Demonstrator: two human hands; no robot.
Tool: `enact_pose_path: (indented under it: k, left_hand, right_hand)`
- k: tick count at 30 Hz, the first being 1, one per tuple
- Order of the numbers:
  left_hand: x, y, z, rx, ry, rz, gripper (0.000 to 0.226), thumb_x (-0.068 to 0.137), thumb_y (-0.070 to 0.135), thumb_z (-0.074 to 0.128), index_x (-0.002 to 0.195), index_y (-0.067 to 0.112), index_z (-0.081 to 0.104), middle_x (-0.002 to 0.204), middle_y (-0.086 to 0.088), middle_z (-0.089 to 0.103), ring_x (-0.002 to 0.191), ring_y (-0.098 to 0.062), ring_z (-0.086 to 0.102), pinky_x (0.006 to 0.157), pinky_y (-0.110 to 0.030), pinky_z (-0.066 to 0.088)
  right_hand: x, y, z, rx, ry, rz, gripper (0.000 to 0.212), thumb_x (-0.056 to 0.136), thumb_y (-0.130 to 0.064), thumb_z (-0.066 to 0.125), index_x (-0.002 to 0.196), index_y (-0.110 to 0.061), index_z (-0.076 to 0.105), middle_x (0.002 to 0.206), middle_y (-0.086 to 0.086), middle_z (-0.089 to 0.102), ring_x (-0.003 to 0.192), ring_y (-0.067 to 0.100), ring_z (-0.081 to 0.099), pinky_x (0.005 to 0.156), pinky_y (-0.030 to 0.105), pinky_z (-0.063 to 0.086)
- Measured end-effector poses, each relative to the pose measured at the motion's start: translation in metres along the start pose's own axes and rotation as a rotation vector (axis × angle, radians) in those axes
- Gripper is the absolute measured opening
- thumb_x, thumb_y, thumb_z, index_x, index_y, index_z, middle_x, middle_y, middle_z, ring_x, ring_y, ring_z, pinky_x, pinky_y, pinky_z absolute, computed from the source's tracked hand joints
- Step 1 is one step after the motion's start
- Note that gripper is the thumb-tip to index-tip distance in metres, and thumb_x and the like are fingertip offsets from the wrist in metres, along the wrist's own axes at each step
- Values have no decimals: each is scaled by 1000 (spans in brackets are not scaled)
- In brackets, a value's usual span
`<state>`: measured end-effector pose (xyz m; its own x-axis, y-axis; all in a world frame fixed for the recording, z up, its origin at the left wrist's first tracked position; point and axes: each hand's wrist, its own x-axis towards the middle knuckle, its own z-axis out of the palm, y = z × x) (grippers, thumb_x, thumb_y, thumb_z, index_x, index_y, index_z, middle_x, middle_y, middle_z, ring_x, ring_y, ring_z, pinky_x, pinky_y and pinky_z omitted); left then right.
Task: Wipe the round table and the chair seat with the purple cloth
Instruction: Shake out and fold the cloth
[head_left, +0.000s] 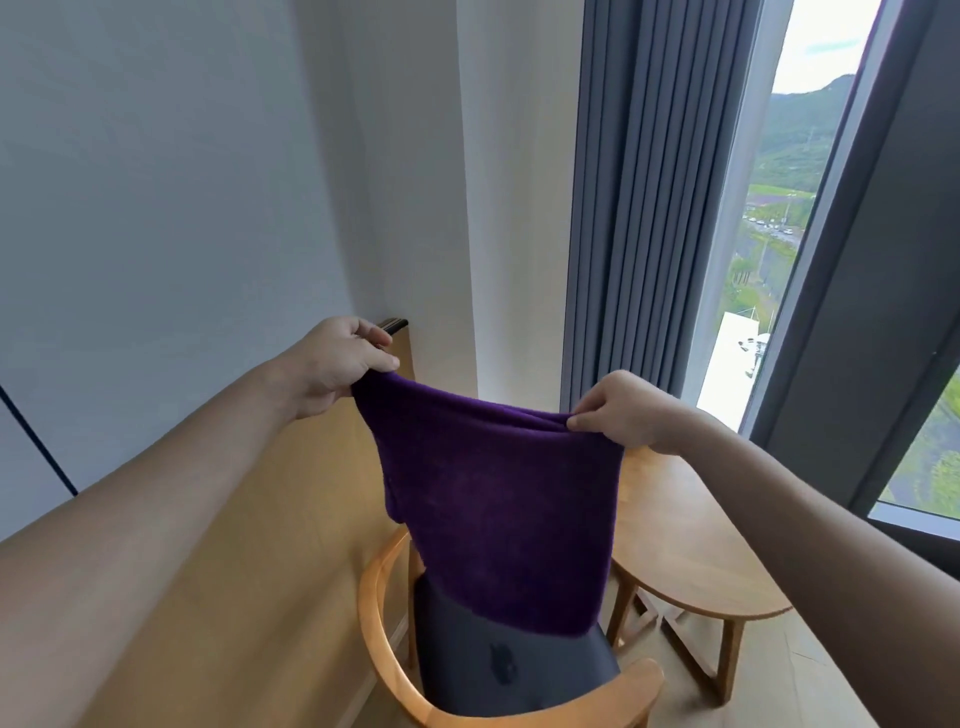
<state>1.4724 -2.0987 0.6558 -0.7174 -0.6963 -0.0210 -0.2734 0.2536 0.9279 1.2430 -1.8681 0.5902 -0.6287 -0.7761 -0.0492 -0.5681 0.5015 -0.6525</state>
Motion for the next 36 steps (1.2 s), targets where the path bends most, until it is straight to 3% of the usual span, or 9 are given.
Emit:
enact_pose_path:
  k: [3,6,12,16,19,24,29,33,36]
  left_hand:
    - [-4,7,6,124,-86,57,46,73,19,91,111,14,66,114,-11,64,97,-23,63,91,-42,54]
    - [-6,9,7,443,-147,96,64,55,38,100,109,25,69,109,-2,65,101,-19,64,91,-39,57]
    - [9,4,3,747,-111,207,11,89,26,80,82,18,77,85,2,73,86,-20,69,68,-29,50]
    - [12,8,-3,624,-79,335,14,93,33,75,100,23,80,125,19,58,118,-7,52,98,-31,41]
    - [8,15,-11,346,-113,321,9,92,31,75,93,24,81,103,8,78,97,-12,72,89,-30,51]
    - [2,24,-6,111,-83,193,26,96,33,70,88,10,78,88,-14,78,70,-21,71,62,-31,57]
    - [-1,16,36,25,-124,-54,33,105,26,54,74,15,59,49,0,49,38,-13,44,38,-21,30]
    - [-8,16,62,-201,-215,-80,25,105,20,53,84,14,64,59,1,54,44,-10,49,40,-19,37]
    - [-14,23,82,-231,-380,6,29,108,23,49,111,4,70,87,-6,71,73,-14,67,61,-25,54]
  right_hand:
    - [-3,2,6,-140,-33,3,24,99,-33,66,89,-16,79,84,0,75,83,18,70,68,27,54]
    - [-7,6,1,-21,-6,-18,33,99,-45,62,84,-18,75,79,-1,74,77,16,70,65,28,55]
    - [-15,6,-25,580,-76,-198,44,76,-61,78,93,-21,81,98,4,79,91,20,76,81,33,59]
    - [-14,4,-50,503,-36,-280,20,68,-30,92,77,-29,75,88,0,77,83,20,75,69,28,59]
    - [-15,9,-75,550,-47,-300,22,73,-18,88,72,-31,71,84,0,73,83,18,71,71,28,58]
    - [-18,7,-91,559,29,-176,18,89,-28,77,94,-11,72,89,7,76,83,21,74,68,35,61]
    - [-16,-19,-61,480,149,27,20,89,-15,65,98,2,73,72,8,72,59,20,69,53,32,58]
    - [-26,-40,-44,751,112,32,19,92,-7,65,104,7,70,84,16,69,69,24,67,60,33,58]
    - [-38,-63,-29,811,22,-74,17,95,-12,68,102,3,66,87,17,67,76,28,70,65,39,62]
